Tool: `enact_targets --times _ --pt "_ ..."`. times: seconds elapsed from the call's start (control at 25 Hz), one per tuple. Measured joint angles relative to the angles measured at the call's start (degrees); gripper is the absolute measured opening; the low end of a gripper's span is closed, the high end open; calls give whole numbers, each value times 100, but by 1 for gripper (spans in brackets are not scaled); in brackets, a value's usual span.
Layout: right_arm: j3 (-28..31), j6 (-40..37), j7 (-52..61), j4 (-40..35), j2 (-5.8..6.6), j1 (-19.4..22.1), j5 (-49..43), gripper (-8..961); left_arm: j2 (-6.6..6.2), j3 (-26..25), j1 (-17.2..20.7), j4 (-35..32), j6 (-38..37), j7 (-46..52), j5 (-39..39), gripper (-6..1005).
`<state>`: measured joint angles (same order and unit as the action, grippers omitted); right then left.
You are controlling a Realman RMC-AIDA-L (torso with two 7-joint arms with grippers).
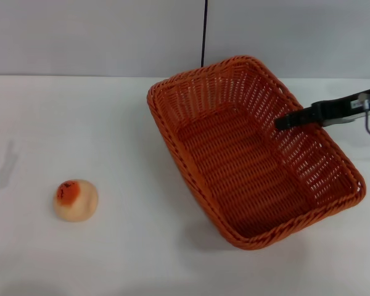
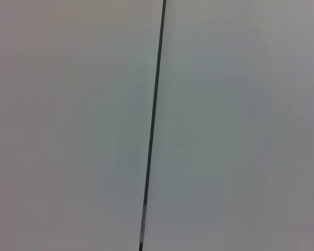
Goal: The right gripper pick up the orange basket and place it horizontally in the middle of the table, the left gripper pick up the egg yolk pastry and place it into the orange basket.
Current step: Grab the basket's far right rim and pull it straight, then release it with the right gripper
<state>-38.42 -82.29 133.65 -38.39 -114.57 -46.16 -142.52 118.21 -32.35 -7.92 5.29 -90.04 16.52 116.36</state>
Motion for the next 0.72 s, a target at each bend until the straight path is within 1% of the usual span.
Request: enact_targets --times 0.24,0.6,0.72 --pt "-170 193 83 117 -21 -71 -16 789 0 -37 27 -11 4 0 1 828" --pt "-190 248 117 118 -20 -80 -22 748 -1 -96 60 -20 4 0 1 828" --pt "-192 256 118 121 -18 -79 -25 537 -1 -119 44 -20 4 0 1 828"
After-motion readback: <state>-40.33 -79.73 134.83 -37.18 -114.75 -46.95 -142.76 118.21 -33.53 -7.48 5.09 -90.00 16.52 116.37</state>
